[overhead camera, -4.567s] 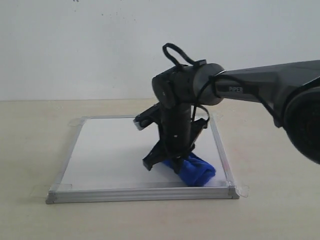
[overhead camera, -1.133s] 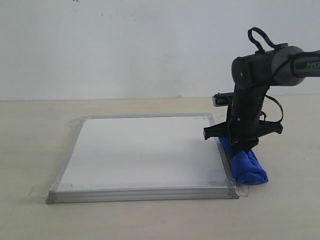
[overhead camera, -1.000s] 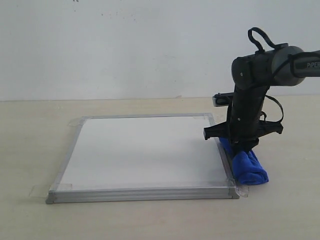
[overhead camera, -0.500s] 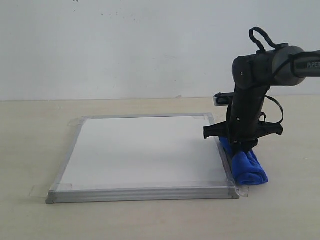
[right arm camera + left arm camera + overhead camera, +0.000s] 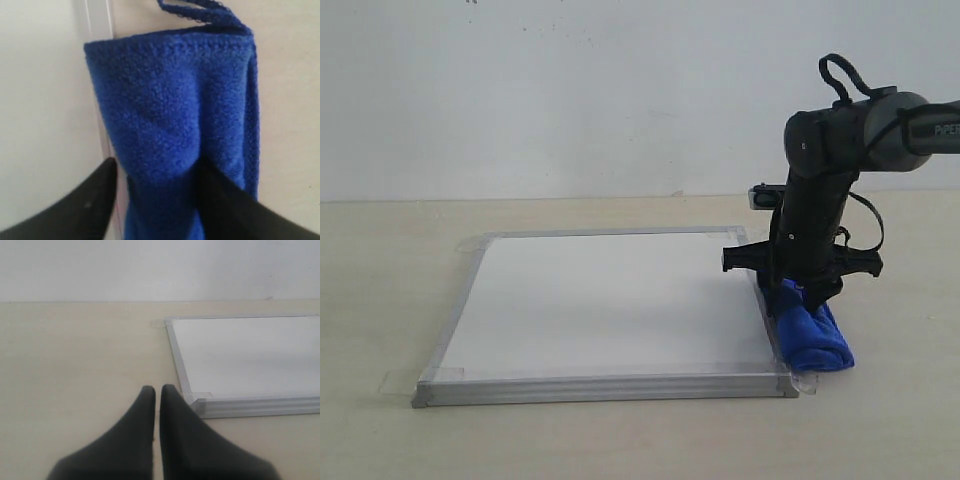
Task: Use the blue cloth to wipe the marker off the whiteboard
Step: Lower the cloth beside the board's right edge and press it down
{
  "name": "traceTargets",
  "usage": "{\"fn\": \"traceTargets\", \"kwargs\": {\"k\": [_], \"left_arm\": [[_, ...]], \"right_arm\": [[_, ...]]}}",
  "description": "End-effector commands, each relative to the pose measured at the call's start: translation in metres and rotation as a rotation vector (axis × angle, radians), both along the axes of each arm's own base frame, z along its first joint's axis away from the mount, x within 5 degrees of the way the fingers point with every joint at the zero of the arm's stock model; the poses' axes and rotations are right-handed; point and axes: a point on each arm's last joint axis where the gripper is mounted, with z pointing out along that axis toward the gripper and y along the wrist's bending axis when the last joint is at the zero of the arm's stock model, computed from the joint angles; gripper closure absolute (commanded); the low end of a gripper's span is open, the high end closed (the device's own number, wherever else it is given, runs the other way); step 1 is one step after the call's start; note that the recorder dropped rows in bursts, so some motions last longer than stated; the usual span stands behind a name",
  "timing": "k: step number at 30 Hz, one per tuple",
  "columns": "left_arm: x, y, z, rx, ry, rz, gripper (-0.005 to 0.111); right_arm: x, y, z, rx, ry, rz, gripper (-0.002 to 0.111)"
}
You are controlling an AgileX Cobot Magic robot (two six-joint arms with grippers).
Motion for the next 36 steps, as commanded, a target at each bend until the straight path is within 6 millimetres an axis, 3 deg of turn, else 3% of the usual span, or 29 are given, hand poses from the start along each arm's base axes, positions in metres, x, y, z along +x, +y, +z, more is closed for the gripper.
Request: {"fn": "traceTargets", "kwargs": {"k": [1,9,17,21,25,31,36], "left_arm": [[0.000,-0.001,-0.001,-0.007,-0.001,-0.010,0.103],[0.000,-0.001,-0.001,-0.007,-0.001,-0.010,0.103],[0.000,-0.001,-0.001,-0.007,-0.001,-0.010,0.103],[0.000,-0.001,-0.001,-0.007,-0.001,-0.010,0.103],[0.000,-0.001,-0.001,-0.007,-0.001,-0.010,0.103],[0.000,-0.001,-0.001,-0.007,-0.001,-0.010,0.103],[0.000,-0.001,-0.001,-0.007,-0.001,-0.010,0.103]], "right_arm": [[-0.005,-0.002,0.001,-0.012,0.048,-0.003,0.037],[-0.005,-0.002,0.016,-0.019,0.070,0.006,0.062],[0.001,-0.001,0.072,0.010,-0.064,0.055,0.064],[-0.004,-0.003,0.084,-0.005,-0.047,0.091,0.069],[-0.004,-0.003,0.079,-0.020,-0.035,0.169,0.106],[-0.009,-0.007,0.053,-0.056,0.046,0.181,0.108],[-0.020,-0.010,0.016,-0.078,0.164,0.173,0.108]]}}
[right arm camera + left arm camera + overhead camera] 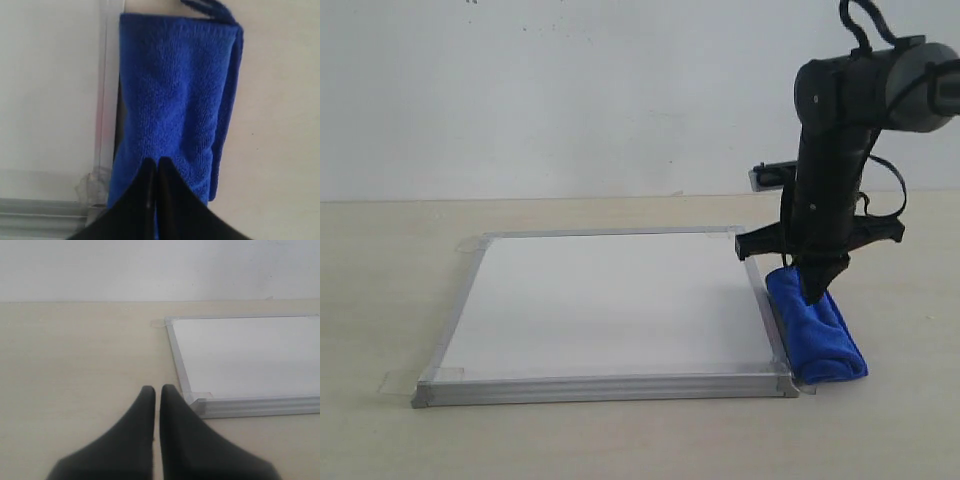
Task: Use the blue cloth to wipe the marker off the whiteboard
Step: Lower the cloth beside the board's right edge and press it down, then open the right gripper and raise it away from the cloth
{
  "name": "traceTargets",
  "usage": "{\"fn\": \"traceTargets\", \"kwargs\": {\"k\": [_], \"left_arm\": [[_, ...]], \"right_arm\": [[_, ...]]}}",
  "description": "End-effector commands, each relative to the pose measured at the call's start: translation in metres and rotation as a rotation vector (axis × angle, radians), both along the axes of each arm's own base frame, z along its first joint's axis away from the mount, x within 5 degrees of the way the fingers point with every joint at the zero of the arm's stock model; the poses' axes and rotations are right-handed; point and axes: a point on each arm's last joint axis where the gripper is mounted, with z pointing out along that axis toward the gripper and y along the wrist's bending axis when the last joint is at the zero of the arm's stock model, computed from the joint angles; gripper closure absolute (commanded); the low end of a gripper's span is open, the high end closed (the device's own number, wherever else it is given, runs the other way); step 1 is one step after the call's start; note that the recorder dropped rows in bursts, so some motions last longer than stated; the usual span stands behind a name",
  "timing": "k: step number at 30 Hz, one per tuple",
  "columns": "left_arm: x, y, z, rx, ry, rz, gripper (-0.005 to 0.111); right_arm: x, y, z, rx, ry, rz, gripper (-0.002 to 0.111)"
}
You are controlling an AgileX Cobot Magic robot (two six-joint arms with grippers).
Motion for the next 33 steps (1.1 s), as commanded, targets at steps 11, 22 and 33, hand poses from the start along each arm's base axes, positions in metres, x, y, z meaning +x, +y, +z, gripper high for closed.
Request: {"fn": "traceTargets", "kwargs": {"k": [11,22,33], "left_arm": [[0.000,-0.001,-0.001,-0.007,-0.001,-0.010,0.103],[0.000,-0.001,-0.001,-0.007,-0.001,-0.010,0.103],[0.000,-0.001,-0.001,-0.007,-0.001,-0.010,0.103]], "right_arm": [[-0.006,-0.003,-0.009,0.007,-0.034,0.034,0.108],[0.003,0.000,-0.033,0.021,-0.054,0.040,0.108],[-0.010,-0.004,0.038,0.033,-0.169,0.188,0.108]]}}
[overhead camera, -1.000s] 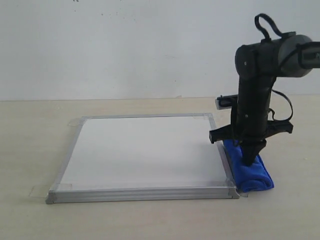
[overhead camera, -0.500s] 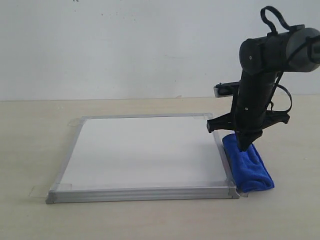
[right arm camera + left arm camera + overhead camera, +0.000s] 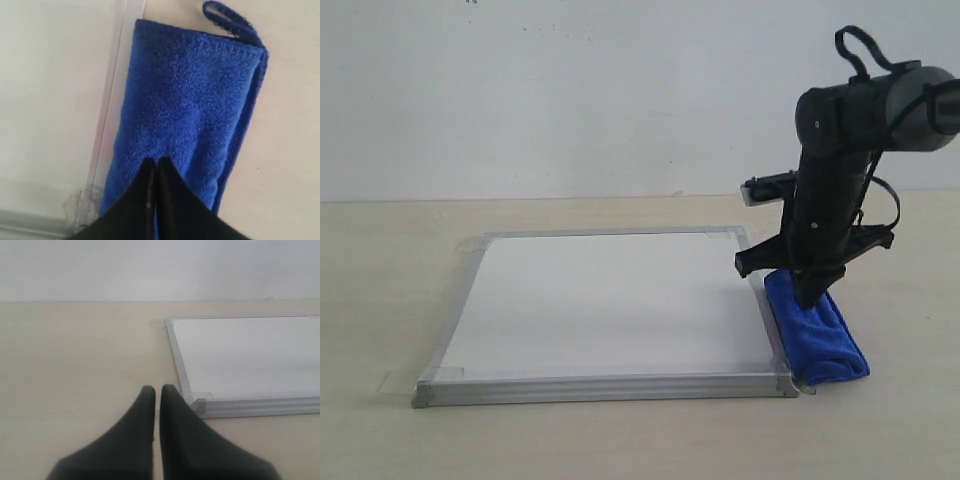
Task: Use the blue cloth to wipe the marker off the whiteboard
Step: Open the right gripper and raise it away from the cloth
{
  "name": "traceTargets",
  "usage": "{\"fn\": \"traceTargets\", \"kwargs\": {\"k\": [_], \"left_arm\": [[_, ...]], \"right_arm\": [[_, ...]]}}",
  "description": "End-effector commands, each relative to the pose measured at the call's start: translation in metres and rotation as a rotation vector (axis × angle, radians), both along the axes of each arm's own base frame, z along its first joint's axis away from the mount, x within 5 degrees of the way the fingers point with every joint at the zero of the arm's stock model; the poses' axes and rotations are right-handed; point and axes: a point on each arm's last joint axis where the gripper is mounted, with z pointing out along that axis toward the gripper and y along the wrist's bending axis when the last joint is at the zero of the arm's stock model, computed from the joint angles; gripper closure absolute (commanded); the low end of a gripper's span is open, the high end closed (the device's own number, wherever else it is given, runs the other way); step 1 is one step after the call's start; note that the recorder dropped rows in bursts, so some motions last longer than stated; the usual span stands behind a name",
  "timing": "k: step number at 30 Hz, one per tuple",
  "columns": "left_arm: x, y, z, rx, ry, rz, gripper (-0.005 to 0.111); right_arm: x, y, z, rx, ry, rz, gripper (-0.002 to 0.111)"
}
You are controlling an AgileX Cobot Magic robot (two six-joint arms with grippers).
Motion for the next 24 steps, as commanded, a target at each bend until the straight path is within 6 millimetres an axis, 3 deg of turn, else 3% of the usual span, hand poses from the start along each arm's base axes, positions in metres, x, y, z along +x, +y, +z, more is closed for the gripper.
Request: {"fn": "traceTargets", "kwargs": {"k": [1,5,9,14,18,24], "left_arm": [[0.000,-0.001,-0.001,-0.007,-0.001,-0.010,0.103],[0.000,-0.001,-0.001,-0.007,-0.001,-0.010,0.103],[0.000,-0.001,-0.001,-0.007,-0.001,-0.010,0.103],[0.000,-0.001,-0.001,-0.007,-0.001,-0.010,0.103],[0.000,-0.001,-0.001,-0.007,-0.001,-0.010,0.103],[0.000,-0.001,-0.001,-0.007,-0.001,-0.010,0.103]], "right_arm": [[-0.010,-0.004,0.056,0.022,-0.116,0.048,0.108],[-0.027,-0.009,0.093,0.049,-0.221,0.049,0.108],[-0.058,-0.018,0.100,0.067,-0.282,0.052,0.108],[-0.112,-0.031,0.082,0.123,-0.380,0.018,0.108],[-0.166,-0.045,0.053,0.154,-0.402,-0.027,0.108],[-0.226,-0.062,0.032,0.153,-0.303,-0.088,0.108]]}}
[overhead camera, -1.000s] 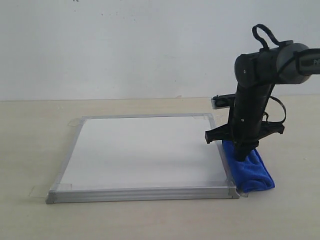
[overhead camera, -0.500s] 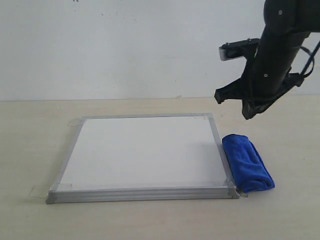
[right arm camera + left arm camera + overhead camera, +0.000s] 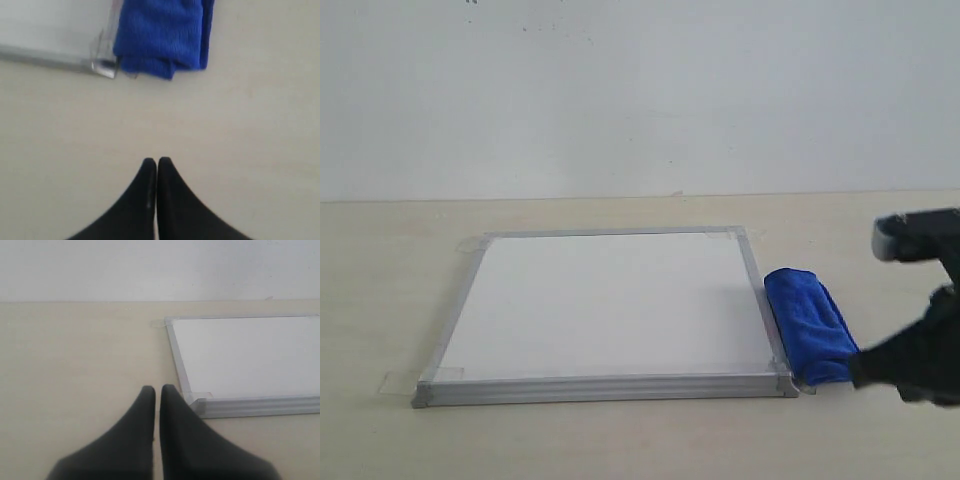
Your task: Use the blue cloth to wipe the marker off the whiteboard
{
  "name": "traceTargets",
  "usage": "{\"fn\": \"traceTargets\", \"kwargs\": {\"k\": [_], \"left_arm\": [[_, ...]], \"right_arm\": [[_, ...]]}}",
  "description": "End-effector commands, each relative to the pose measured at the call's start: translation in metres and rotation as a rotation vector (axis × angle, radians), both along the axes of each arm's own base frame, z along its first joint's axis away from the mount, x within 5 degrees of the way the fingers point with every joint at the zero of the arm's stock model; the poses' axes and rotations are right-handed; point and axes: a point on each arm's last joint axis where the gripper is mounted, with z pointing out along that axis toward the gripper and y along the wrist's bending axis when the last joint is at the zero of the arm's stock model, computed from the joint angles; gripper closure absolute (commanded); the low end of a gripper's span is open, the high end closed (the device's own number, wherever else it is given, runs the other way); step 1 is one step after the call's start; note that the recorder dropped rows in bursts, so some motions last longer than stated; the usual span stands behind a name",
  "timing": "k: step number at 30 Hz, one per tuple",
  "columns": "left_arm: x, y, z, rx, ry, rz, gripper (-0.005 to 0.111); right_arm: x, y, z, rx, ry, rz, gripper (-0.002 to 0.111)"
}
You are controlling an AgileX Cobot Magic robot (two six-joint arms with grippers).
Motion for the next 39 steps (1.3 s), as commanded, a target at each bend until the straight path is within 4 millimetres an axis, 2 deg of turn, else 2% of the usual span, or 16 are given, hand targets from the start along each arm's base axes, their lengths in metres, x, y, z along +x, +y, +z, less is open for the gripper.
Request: {"fn": "traceTargets", "kwargs": {"k": [1,4,14,16,18,21,24,28,31,35,39], "left_arm": [[0.000,-0.001,-0.001,-0.007,-0.001,-0.010,0.103],[0.000,-0.001,-0.001,-0.007,-0.001,-0.010,0.103],[0.000,-0.001,-0.001,-0.007,-0.001,-0.010,0.103],[0.000,-0.001,-0.001,-0.007,-0.001,-0.010,0.103],[0.000,-0.001,-0.001,-0.007,-0.001,-0.010,0.103],[0.000,-0.001,-0.001,-0.007,-0.001,-0.010,0.103],[0.000,-0.001,-0.001,-0.007,-0.001,-0.010,0.103],[0.000,-0.001,-0.001,-0.007,-0.001,-0.010,0.103],[0.000,-0.001,-0.001,-0.007,-0.001,-0.010,0.103],[0.000,-0.001,-0.001,-0.007,-0.001,-0.010,0.103],[0.000,-0.001,-0.001,-0.007,-0.001,-0.010,0.103]], "right_arm": [[-0.033,-0.010,-0.009,0.002,0.037,-0.019,0.108],[-0.041,-0.012,-0.013,-0.002,0.050,-0.019,0.108],[-0.035,-0.010,-0.011,0.018,-0.021,-0.020,0.108],[-0.038,-0.011,-0.003,0.026,-0.059,-0.018,0.108],[-0.043,-0.013,0.010,0.031,-0.145,0.000,0.108],[-0.055,-0.020,0.049,0.062,-0.449,0.026,0.108],[-0.069,-0.034,0.081,0.105,-0.707,-0.045,0.108],[-0.097,-0.057,0.099,0.065,-0.851,-0.168,0.108],[-0.120,-0.068,0.086,-0.001,-0.948,-0.236,0.108],[-0.144,-0.072,0.052,-0.045,-1.082,-0.303,0.108],[-0.153,-0.072,0.023,-0.049,-1.163,-0.315,0.108]]}}
